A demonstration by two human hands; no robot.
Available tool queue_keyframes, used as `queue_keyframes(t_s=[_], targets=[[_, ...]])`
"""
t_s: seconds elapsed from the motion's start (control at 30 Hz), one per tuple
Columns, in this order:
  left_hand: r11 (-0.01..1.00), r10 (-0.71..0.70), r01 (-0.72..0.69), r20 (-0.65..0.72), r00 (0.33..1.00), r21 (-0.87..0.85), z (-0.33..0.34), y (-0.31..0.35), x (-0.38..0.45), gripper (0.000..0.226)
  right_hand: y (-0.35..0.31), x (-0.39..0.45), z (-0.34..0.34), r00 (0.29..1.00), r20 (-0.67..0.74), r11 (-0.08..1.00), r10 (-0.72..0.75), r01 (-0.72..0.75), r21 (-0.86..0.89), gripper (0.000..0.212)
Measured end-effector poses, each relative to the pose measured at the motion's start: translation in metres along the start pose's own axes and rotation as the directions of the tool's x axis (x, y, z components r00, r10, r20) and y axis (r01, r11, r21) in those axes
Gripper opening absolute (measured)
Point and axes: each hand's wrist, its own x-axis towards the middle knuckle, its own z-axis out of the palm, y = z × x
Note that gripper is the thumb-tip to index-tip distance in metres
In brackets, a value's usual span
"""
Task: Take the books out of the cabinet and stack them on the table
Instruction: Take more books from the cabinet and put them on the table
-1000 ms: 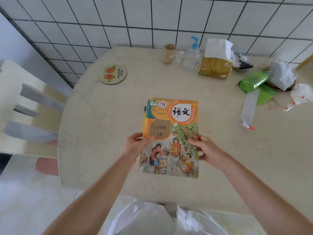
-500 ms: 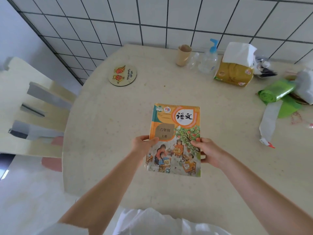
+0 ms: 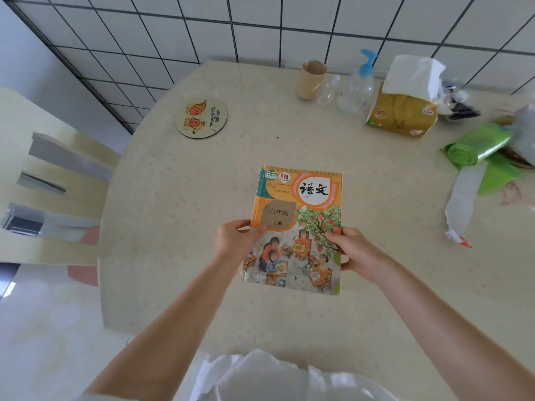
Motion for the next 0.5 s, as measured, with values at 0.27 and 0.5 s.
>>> queue_keyframes(t_s=[0.27,0.5], targets=[[0.997,0.053,-0.052,-0.015,0.999,0.058,0.002,0.003,-0.004,0.026,-0.008,0.004,0.003,0.998,-0.055,0.999,-0.019,0.016,-0.048,0.032],[0.994,0.068,-0.072,0.044,0.997,0.082,0.010,0.000,-0.018,0.024,-0.006,-0.001,0.007,0.998,-0.055,0.993,0.006,-0.013,-0.119,0.037]])
